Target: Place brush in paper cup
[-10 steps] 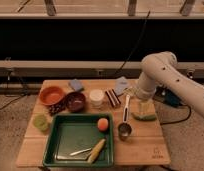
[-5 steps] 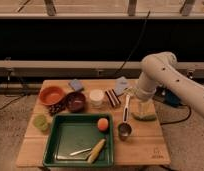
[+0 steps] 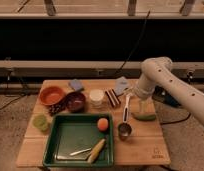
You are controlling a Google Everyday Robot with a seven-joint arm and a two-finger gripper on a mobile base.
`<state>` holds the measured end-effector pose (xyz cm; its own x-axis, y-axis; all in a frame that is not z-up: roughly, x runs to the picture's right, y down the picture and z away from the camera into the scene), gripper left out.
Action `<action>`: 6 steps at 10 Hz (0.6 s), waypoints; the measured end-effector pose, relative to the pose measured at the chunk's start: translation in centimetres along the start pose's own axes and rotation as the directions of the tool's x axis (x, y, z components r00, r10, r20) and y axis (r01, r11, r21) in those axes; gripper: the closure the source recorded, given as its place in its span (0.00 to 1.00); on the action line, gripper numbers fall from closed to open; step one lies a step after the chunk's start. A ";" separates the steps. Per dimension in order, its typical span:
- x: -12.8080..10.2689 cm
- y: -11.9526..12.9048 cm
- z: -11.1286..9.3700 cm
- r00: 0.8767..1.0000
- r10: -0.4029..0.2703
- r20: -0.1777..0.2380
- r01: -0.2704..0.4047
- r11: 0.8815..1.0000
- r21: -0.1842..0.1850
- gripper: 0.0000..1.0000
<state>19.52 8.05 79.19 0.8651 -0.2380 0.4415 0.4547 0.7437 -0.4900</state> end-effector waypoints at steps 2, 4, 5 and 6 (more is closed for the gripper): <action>2.0 -2.2 1.2 0.999 -0.044 0.005 0.044 0.999 0.022 0.20; 2.9 -2.8 2.3 0.996 -0.086 -0.004 0.086 0.996 0.029 0.20; 2.8 -3.2 3.2 0.993 -0.119 -0.016 0.120 0.992 0.027 0.20; 2.6 -3.5 4.2 0.989 -0.144 -0.030 0.144 0.989 0.018 0.20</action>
<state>19.27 7.51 85.21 0.7968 -0.3612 0.4845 0.5709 0.7128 -0.4074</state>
